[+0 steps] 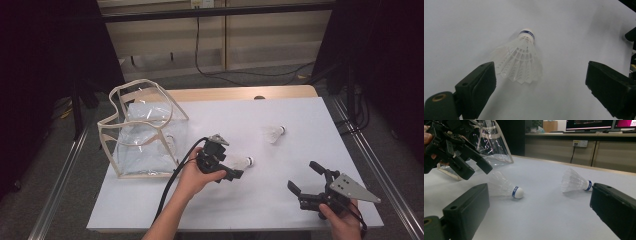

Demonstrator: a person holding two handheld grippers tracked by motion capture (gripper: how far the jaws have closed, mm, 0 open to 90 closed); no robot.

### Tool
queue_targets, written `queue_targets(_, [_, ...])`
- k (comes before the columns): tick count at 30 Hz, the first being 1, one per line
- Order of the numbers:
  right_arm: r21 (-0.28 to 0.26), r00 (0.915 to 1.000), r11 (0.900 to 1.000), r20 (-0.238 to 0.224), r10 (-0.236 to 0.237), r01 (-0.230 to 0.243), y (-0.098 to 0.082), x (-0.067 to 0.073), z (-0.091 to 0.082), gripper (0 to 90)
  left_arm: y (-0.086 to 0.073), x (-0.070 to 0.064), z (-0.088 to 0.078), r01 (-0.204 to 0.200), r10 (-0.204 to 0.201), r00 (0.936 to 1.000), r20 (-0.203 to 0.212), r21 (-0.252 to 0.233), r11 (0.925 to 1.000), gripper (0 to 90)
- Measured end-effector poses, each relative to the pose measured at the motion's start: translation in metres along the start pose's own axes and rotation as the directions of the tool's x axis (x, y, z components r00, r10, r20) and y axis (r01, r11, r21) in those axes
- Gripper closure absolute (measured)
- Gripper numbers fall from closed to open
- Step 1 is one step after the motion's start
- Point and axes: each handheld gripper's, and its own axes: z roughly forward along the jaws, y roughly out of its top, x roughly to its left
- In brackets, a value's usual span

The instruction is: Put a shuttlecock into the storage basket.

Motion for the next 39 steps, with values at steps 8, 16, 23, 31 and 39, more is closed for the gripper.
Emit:
queue_targets(8, [-0.002,1.0000,1.000,0.002,-0.004,0.004,0.000,-0.001,-0.001,2.2,0.000,-0.002,0.006,0.000,0.000,1.0000,0.005,0.004,1.0000,10.0])
queue_targets(16, [-0.005,1.0000,1.000,0.002,-0.005,0.005,0.000,-0.001,-0.001,2.2,-0.001,-0.003,0.010,0.006,-0.006,1.0000,0.005,0.001,1.0000,10.5])
queue_targets(23, [-0.003,1.0000,1.000,0.002,-0.005,0.005,0.000,0.000,-0.001,2.2,-0.001,-0.003,0.013,0.004,-0.004,1.0000,0.001,0.008,1.0000,11.0])
queue_targets(31, [-0.004,1.0000,1.000,0.003,-0.005,0.005,0.000,-0.001,-0.001,2.2,-0.002,-0.002,0.019,0.013,-0.013,0.9998,-0.014,0.004,0.9999,13.0])
queue_targets(39, [-0.005,1.0000,1.000,0.006,-0.002,0.002,0.000,-0.001,-0.002,2.2,-0.002,0.000,0.027,0.025,-0.025,0.9994,-0.025,0.002,0.9997,15.6])
